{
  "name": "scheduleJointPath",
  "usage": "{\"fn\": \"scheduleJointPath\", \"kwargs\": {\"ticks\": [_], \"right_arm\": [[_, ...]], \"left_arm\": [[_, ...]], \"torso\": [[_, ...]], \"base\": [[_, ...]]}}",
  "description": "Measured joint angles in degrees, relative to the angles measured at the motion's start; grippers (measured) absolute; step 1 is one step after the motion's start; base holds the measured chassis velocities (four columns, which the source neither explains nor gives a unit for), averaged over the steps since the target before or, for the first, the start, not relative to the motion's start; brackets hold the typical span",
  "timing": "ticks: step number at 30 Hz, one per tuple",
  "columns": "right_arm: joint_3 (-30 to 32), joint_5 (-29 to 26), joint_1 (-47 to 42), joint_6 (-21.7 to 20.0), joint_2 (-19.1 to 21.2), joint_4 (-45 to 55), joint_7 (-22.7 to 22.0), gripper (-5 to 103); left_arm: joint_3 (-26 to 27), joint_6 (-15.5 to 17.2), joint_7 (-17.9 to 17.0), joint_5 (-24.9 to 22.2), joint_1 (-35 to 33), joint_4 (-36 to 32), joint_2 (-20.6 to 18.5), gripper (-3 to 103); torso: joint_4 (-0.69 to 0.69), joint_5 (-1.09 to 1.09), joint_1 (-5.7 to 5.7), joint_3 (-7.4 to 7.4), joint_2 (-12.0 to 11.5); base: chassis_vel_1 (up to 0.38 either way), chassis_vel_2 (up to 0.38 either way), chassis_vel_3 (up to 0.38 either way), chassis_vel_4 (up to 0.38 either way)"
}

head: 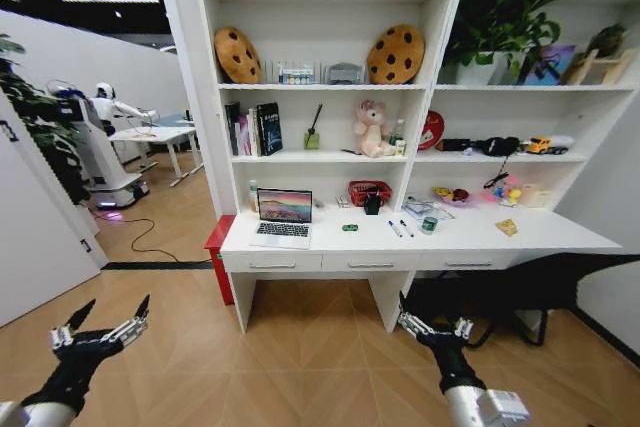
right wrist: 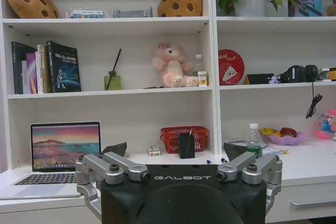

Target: Organize the objects on the table.

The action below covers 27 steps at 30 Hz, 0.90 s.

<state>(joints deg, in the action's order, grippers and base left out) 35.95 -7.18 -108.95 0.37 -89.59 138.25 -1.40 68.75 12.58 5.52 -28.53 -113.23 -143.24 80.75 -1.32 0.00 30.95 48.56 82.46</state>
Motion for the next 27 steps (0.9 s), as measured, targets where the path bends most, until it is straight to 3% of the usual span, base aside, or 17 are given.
{"fn": "scheduleJointPath", "kwargs": {"ticks": [7, 27], "right_arm": [[-1.08, 1.06, -1.26, 0.71, -1.58, -0.23, 0.25, 100], [-0.73, 1.01, -1.29, 2.30, -1.25, 0.06, 1.19, 100]], "left_arm": [[-0.05, -0.08, 0.11, -0.08, 0.07, 0.00, 0.20, 98], [-0.47, -0.45, 0.74, -0.75, -0.03, 0.00, 0.33, 98]], "torso": [[0.00, -0.01, 0.00, 0.00, 0.00], [0.00, 0.00, 0.00, 0.00, 0.00]], "base": [[0.000, 0.000, 0.000, 0.000], [0.000, 0.000, 0.000, 0.000]]}}
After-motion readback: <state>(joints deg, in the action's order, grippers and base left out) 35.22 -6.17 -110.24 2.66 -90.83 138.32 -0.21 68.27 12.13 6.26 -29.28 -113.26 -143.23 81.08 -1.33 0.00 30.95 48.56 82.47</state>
